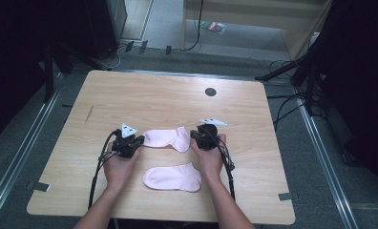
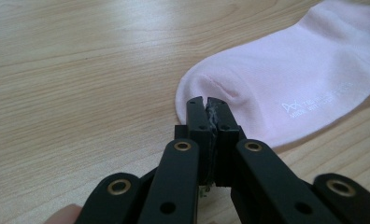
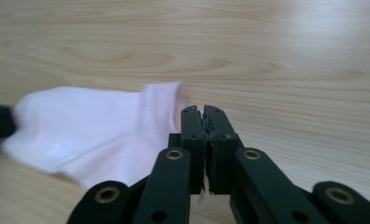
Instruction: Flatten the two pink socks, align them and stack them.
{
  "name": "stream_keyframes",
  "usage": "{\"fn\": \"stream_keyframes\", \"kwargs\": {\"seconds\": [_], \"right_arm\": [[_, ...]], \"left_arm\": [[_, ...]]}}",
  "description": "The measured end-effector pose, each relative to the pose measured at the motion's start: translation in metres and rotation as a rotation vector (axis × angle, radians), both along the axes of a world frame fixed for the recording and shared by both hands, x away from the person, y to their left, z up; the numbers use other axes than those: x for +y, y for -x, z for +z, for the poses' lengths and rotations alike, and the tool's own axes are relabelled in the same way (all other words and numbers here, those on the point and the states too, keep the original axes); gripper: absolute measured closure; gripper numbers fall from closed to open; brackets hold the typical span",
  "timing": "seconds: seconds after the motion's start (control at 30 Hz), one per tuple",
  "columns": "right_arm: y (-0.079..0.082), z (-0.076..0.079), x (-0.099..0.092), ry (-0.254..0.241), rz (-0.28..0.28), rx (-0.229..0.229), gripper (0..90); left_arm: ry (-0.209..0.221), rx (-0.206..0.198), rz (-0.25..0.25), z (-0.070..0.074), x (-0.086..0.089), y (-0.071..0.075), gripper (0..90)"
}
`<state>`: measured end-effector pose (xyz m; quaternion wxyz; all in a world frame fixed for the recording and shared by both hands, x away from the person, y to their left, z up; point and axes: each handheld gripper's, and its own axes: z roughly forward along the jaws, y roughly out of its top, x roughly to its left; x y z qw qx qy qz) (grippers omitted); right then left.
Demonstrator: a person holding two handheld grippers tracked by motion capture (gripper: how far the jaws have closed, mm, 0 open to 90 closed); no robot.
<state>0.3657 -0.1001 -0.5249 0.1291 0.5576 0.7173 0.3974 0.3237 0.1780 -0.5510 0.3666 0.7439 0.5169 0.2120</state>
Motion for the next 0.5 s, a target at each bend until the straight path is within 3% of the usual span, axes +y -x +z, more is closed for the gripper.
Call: {"fn": "stream_keyframes", "kwargs": {"seconds": [0.03,0.1,0.2,0.27,0.33,0.43,0.5], "right_arm": [[-0.001,-0.001,-0.004,0.002,-0.042,0.010,86.3],[-0.001,-0.001,-0.012,-0.004,-0.072,-0.007,84.1],[0.001,0.002,-0.012,-0.020,-0.047,-0.036,81.9],[0.004,0.005,-0.005,-0.019,0.026,-0.077,75.9],[0.004,0.002,0.001,0.009,0.063,-0.068,69.8],[0.002,-0.006,0.007,0.056,0.071,-0.044,54.8],[0.002,-0.009,0.008,0.081,0.061,-0.036,50.1]], "left_arm": [[-0.001,-0.001,0.000,0.000,0.000,0.000,90.0],[-0.004,-0.001,-0.002,0.000,0.000,0.000,90.0],[-0.006,-0.004,-0.001,0.000,-0.001,0.000,90.0],[-0.005,-0.001,-0.002,0.000,-0.001,0.000,90.0],[-0.003,-0.001,-0.002,0.000,0.000,0.000,90.0],[-0.002,0.001,-0.003,0.000,0.000,0.000,90.0],[-0.006,0.000,-0.003,0.000,0.000,0.000,90.0]]}}
